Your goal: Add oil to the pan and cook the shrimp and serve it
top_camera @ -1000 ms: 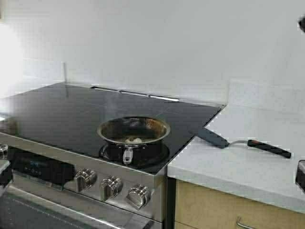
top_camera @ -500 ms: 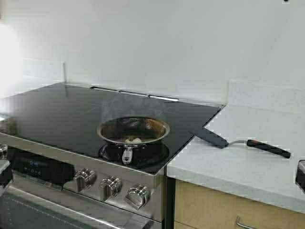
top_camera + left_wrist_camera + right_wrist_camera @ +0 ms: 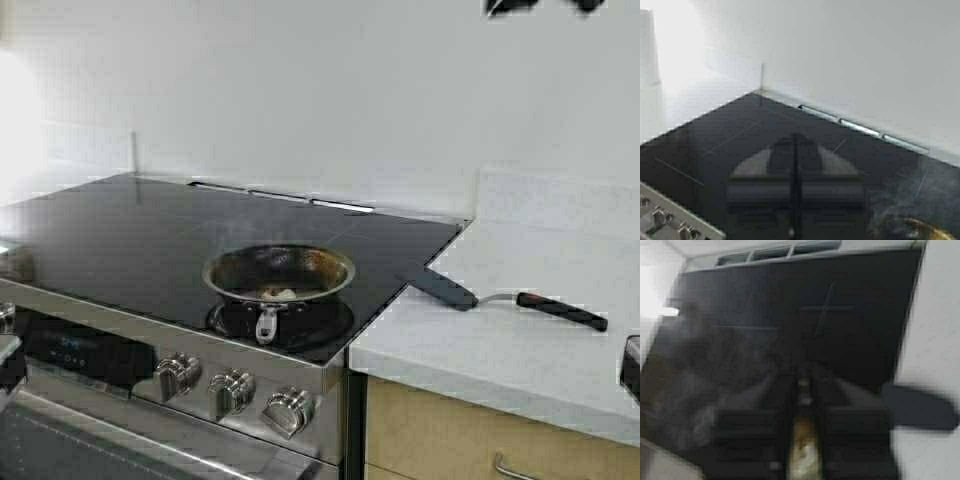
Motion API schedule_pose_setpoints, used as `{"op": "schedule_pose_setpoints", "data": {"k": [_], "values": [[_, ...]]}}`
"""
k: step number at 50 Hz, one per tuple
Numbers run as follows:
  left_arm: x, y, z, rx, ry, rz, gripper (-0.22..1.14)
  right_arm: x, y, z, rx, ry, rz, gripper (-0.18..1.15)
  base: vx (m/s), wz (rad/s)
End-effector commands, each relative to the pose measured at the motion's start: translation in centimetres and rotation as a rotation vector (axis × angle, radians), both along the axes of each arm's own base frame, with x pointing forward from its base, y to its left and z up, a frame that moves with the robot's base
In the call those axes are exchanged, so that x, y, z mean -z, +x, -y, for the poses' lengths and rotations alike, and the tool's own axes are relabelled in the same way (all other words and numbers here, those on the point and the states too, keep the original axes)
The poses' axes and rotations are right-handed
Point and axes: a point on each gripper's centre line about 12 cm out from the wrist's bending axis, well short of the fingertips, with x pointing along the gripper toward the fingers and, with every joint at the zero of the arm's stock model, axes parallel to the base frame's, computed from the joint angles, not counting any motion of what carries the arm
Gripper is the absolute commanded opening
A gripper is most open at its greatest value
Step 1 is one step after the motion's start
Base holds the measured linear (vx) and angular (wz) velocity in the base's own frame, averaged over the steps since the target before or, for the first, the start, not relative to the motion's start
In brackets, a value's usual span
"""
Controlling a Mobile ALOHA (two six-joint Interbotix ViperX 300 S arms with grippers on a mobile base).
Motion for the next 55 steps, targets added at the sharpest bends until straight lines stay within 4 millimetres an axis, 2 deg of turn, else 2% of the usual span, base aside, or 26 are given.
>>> {"op": "schedule_pose_setpoints", "data": {"k": [1,4,13,22,27,35,46,55], "values": [[-0.9,0.0,0.0,0.000,-0.001,0.028,0.03,2.0,-1.7,-1.4,0.043,0.128,0.004,0.84,0.00,0.00],[-0.9,0.0,0.0,0.000,-0.003,0.029,0.03,3.8,-2.6,-2.0,0.067,0.166,-0.015,0.89,0.00,0.00],[-0.9,0.0,0.0,0.001,-0.017,0.029,0.03,9.9,-4.8,-2.9,0.195,0.247,-0.077,0.89,0.00,0.00],[-0.8,0.0,0.0,0.000,-0.021,0.017,0.03,14.7,-6.1,-4.1,0.290,0.303,-0.081,0.88,0.00,0.00],[-0.8,0.0,0.0,0.001,-0.021,0.014,0.03,16.5,-6.2,-4.3,0.326,0.324,-0.088,0.88,0.00,0.00],[-0.8,0.0,0.0,0.002,-0.021,0.015,0.03,19.7,-6.7,-3.4,0.421,0.389,-0.111,0.88,0.00,0.00],[-0.9,0.0,0.0,0.002,-0.021,0.017,0.03,24.0,-7.4,-2.9,0.467,0.390,-0.180,0.88,0.00,0.00],[-0.8,0.0,0.0,0.002,-0.021,0.017,0.03,26.2,-7.0,-2.7,0.469,0.423,-0.161,0.88,0.00,0.00]]}}
